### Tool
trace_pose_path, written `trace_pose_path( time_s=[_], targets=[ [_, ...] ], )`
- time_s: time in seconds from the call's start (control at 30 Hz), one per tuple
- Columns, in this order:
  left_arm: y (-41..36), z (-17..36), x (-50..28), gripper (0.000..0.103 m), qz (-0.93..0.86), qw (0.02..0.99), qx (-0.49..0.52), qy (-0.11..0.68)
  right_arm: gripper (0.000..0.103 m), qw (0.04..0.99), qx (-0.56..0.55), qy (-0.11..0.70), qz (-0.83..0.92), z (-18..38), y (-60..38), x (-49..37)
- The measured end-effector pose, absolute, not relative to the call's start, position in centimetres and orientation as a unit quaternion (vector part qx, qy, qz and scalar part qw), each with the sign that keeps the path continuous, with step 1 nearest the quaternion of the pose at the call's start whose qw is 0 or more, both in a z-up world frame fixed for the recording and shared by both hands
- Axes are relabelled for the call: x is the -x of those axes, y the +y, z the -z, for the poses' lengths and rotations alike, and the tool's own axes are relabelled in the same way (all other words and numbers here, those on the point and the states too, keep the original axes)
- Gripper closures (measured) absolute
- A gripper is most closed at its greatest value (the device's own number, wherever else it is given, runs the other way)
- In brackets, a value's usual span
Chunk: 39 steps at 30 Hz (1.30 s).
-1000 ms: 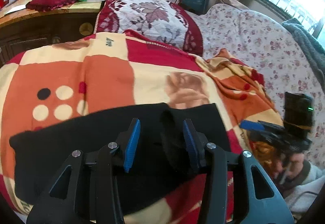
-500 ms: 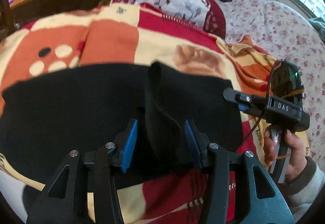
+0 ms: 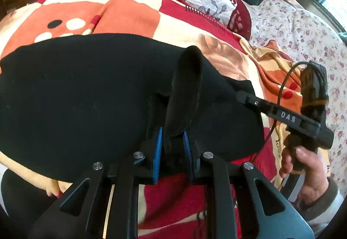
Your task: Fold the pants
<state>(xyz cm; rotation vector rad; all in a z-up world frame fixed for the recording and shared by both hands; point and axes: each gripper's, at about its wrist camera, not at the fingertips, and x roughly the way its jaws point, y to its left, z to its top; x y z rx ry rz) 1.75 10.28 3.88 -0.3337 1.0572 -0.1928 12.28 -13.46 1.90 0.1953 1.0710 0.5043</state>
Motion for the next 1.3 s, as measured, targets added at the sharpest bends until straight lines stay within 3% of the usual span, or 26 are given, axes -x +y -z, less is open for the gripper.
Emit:
trace_pose_path(
  time_s=[0.1,0.13,0.17,0.53,0.97,1.07,1.3],
  targets=[
    [10.4,-4.2,-1.6,0.085,0.092,0.847,0.158,0.500,0.063,0.822,-0.121,0.507,-0.228,-2.0,-14.6,-12.4],
    [10.5,-4.4,-1.5,0.085,0.091,0.847,0.160,0.499,0.051,0.824,-0.126,0.507,-0.220,-2.2,-15.0,-12.3],
    [10.6,-4.5,-1.4,0.085,0.091,0.847,0.161,0.499,0.050,0.826,-0.132,0.505,-0.213,-2.6,-15.5,-12.2],
    [13.9,-6.6,1.2,0.085,0.052,0.859,0.176,0.478,0.050,0.852,-0.123,0.414,-0.297,-9.1,-12.0,-9.3],
    [21.7,-6.6,3.1,0.085,-0.040,0.854,0.233,0.464,0.052,0.804,-0.022,0.484,-0.344,-3.2,-1.7,-10.9],
    [23.4,-6.5,3.9,0.071,-0.057,0.852,0.247,0.459,0.052,0.800,-0.022,0.487,-0.349,-4.5,-1.7,-10.9],
    [27.7,-6.1,6.1,0.062,-0.092,0.840,0.298,0.443,0.050,0.800,-0.053,0.443,-0.401,-9.2,-0.3,-11.2]
  ],
)
